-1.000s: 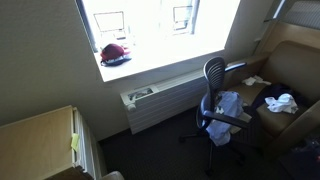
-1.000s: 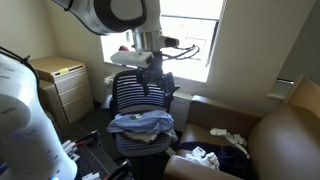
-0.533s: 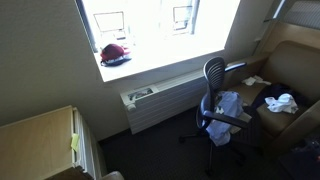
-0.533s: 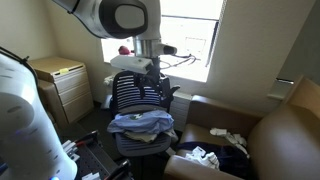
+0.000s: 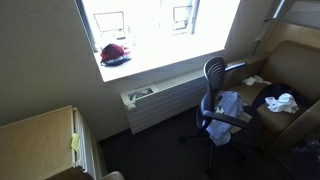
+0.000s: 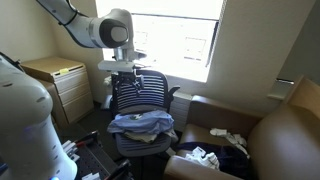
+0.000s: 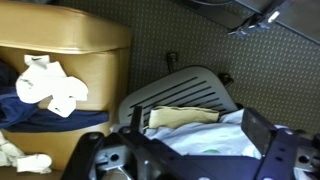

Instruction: Remove the t-shirt from the chair and put it on the couch

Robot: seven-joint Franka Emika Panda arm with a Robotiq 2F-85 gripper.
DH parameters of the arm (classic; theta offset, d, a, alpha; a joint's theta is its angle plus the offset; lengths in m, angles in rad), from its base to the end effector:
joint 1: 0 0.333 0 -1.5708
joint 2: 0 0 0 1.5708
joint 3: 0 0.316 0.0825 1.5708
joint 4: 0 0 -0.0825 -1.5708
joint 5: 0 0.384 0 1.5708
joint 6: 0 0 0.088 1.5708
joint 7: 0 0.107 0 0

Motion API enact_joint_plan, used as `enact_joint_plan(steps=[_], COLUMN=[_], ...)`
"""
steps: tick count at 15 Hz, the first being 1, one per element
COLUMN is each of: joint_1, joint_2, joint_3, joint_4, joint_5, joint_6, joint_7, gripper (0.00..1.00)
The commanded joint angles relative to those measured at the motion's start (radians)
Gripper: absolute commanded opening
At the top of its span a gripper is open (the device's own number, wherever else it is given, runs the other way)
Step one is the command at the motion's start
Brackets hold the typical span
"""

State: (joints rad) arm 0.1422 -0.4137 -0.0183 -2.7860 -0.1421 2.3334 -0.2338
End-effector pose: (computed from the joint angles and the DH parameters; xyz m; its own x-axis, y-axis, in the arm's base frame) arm 0.3563 0.0426 0.3268 0.8955 0.4405 -0.0630 0.4445 -0.8923 0.0788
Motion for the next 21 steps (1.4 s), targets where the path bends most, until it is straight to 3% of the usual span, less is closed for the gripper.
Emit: enact_joint_plan(steps=[1,2,5,7,11,13,14,16,17,18,19,20,21], joint_1=[0.097,0.052,0.078,0.035,0.067,0.128,0.216,0.302,0.314,0.237,0.212,0.182,0.167], joint_2=[0.126,0.069,0.129,0.059,0.171,0.237,0.265,0.369,0.428,0.499,0.533,0.411,0.462], joint_3=[0.006,0.033,0.039,0.037,-0.008,-0.018,-0.078,-0.125,-0.120,-0.025,0.001,0.036,0.059], joint_4=[0.000,0.000,0.002,0.006,0.009,0.004,0.006,0.070,0.095,0.112,0.121,0.058,0.072], joint_5=[0.188,0.123,0.174,0.123,0.330,0.515,0.607,0.781,0.869,0.931,0.952,0.885,0.905], joint_6=[-0.009,-0.004,-0.004,0.067,0.295,0.393,0.397,0.333,0.317,0.310,0.279,0.322,0.318], joint_7=[-0.093,-0.037,-0.060,0.004,0.009,-0.011,-0.027,-0.089,-0.129,-0.153,-0.169,-0.114,-0.122], gripper=[1.00,1.00,1.00,1.00,1.00,1.00,1.00,1.00,1.00,1.00,1.00,1.00,1.00])
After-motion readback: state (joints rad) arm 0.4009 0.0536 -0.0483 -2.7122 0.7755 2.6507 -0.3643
